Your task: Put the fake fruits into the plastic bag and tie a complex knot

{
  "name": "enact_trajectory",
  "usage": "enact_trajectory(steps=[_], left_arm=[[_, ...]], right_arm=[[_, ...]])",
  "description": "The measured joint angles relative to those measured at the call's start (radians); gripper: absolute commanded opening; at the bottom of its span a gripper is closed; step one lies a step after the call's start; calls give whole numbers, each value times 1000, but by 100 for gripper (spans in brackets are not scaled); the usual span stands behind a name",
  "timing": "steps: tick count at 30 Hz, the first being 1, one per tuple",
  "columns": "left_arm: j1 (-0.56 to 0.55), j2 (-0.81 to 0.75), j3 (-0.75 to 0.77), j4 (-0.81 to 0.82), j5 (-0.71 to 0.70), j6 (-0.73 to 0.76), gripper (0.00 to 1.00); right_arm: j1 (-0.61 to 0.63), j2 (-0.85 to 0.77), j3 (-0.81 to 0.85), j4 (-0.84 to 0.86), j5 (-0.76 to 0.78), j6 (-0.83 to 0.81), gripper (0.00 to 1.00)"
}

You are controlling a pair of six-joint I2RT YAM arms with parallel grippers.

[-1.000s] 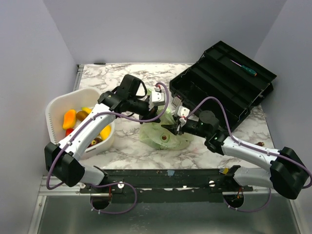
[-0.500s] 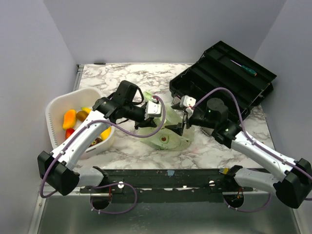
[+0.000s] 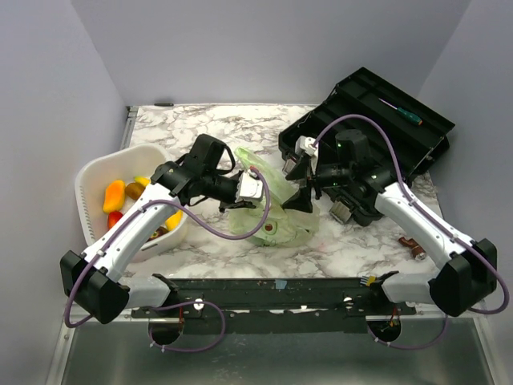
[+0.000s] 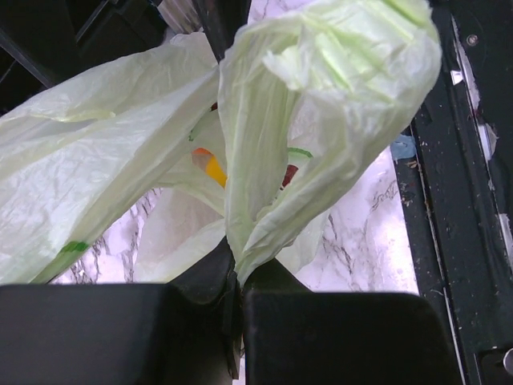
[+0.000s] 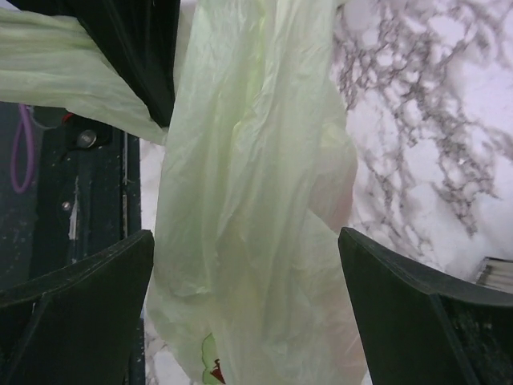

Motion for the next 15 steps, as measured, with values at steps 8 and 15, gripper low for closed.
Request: enact_trajectory(steps=[8,15], left_arm=[[-1,29,38,-40,-3,39,0],[-16,127,115,-37,-37,-60,24]], right_arm=[[-7,107,3,30,-105,76,65],[-8,110,-53,184,-128,198,1]])
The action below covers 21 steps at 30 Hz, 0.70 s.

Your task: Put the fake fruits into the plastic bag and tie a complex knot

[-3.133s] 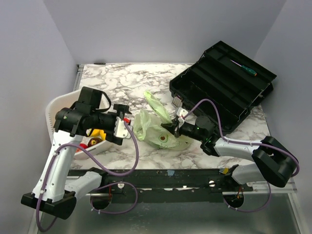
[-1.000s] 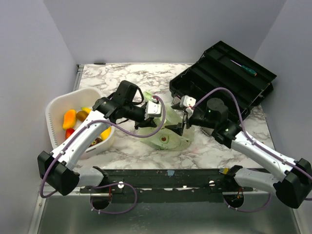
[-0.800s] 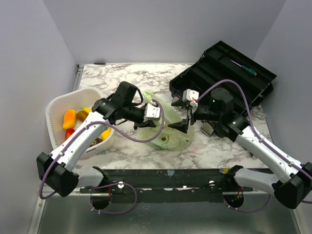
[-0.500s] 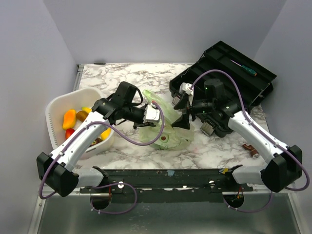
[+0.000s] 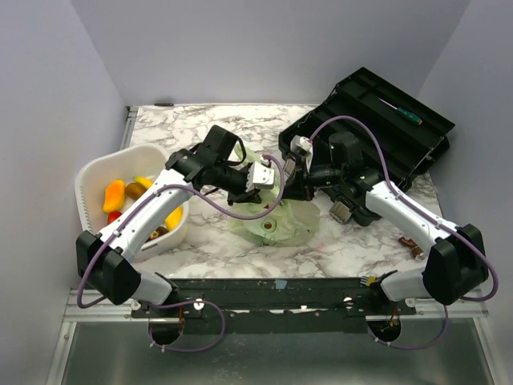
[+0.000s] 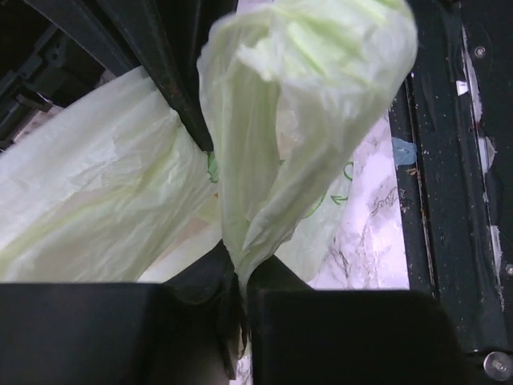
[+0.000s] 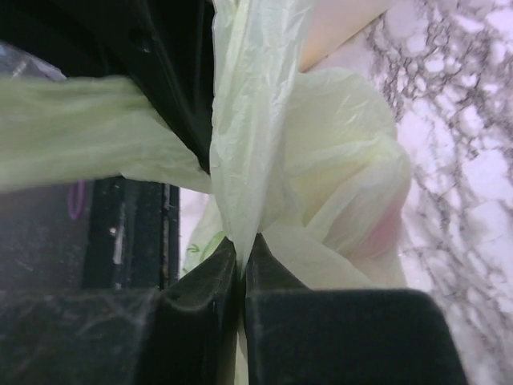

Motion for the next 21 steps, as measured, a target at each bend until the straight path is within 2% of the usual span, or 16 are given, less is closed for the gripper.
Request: enact_trajectory(steps=[2,5,7,17,21], left_arm=[[-4,14,0,0,-11,-29,40],[-2,3,-11,2,-10,-61,55],[10,-35,-33,-3,-1,-65,60],[68,-261,-58,-38,52,12,72],[69,-293,-67,-75,56,141,72]], right_arm=[[0,0,-8,17,4,19,1],[0,-8,-24,32,10,25,1],[0,-19,-37,33,13,25,1],[0,-33,-49,34,14,10,1],[0,-33,-49,33,13,-3,1]])
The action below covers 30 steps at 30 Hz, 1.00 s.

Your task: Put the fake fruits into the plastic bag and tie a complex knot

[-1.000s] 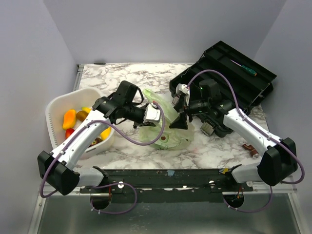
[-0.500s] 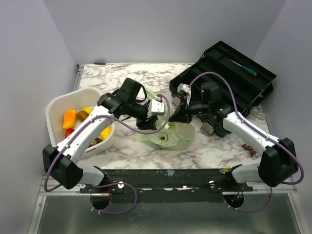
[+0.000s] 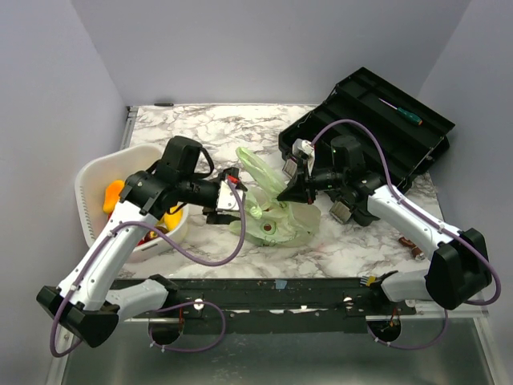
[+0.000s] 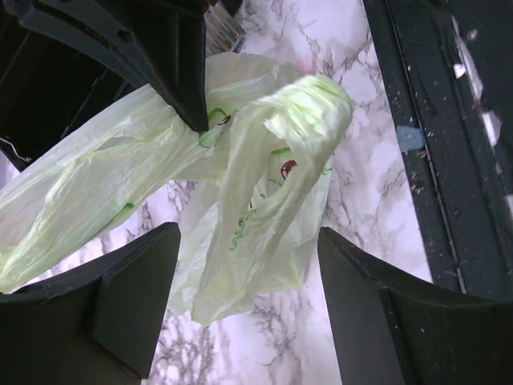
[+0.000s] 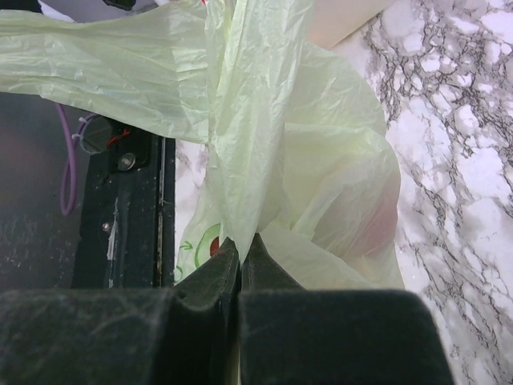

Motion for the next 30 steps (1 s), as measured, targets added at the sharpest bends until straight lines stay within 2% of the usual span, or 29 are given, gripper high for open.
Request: enact_trajectory(steps=[4,14,16,18,20,21,22,26,30], left_arm=[[0,18,1,-58,4,167,74],[2,182,92,-263,-24,603,74],[6,198,115,-307,-31,680,65],[6,219,155,-346,-32,726,38],[7,264,240,-404,-26,758,17],[7,291,289,-426,-16,766,10],[6,321,336,-449,-4,761,6],[-3,425,460,-504,39,708,4],[-8,466,426,-486,93,546,1]], right_arm=[[0,0,0,-5,-1,-11,1],[0,0,0,-33,-17,-60,1],[0,0,0,-41,-18,-67,1],[0,0,0,-51,-22,-74,1],[0,0,0,-56,-23,-79,1],[0,0,0,-56,-23,-79,1],[0,0,0,-56,-23,-78,1],[0,0,0,-47,-20,-67,1],[0,0,0,-44,-8,-57,1]])
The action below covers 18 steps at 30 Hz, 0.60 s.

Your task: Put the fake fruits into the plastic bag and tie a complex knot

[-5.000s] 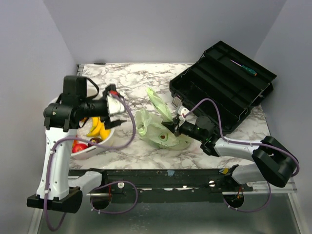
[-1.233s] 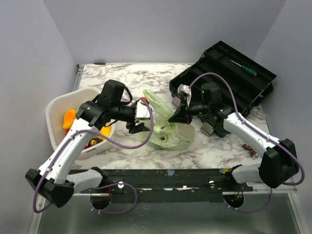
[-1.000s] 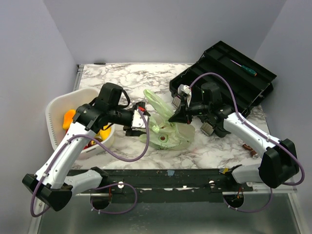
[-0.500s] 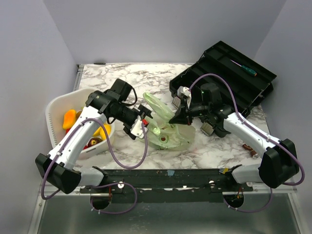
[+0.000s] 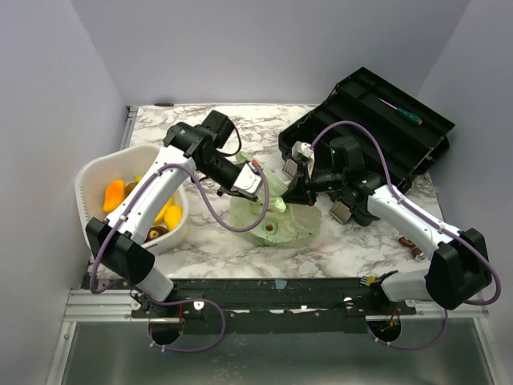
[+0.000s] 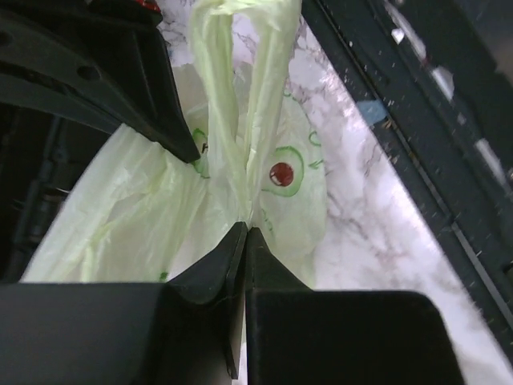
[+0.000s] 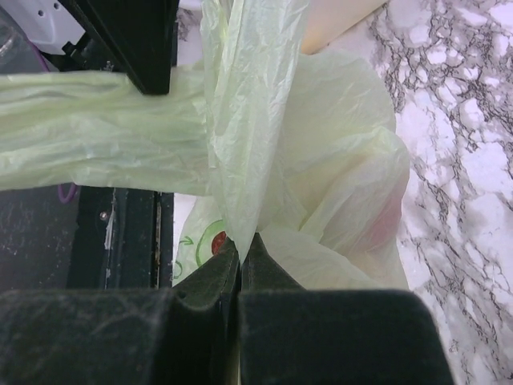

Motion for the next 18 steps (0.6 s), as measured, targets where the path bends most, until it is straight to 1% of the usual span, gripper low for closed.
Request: enact_trajectory(steps=[2,3,4,5,6,8,10,12,14,16,18], left_arm=[[0,-15,-60,61,18,-120,1],[0,-31,-105,110,23,-186,5],[0,-44,-141,153,26,-259,20],[0,-57,-170,186,27,-299,36],[0,-71,-199,220,30,-342,43],[0,-121,-285,316,45,-437,45],[-1,-189,-377,420,48,-530,45],[-6,-238,-427,492,48,-596,44],[-11,-267,-442,556,48,-649,44],[-13,-282,-446,613,48,-678,48],[-17,-303,-468,671,47,-697,54]], right_arm=[[0,0,0,0,2,0,1],[0,-1,0,-1,3,0,1],[0,-2,0,-3,3,0,1],[0,-6,-1,-4,4,0,1],[0,-11,-4,-4,5,0,1],[0,-27,-11,-5,5,0,1],[0,-35,-11,-5,5,-1,1],[0,-38,-11,-6,4,-1,1],[0,-38,-11,-6,4,-1,1],[0,-38,-11,-6,4,-1,1],[0,-39,-11,-6,3,-1,1]])
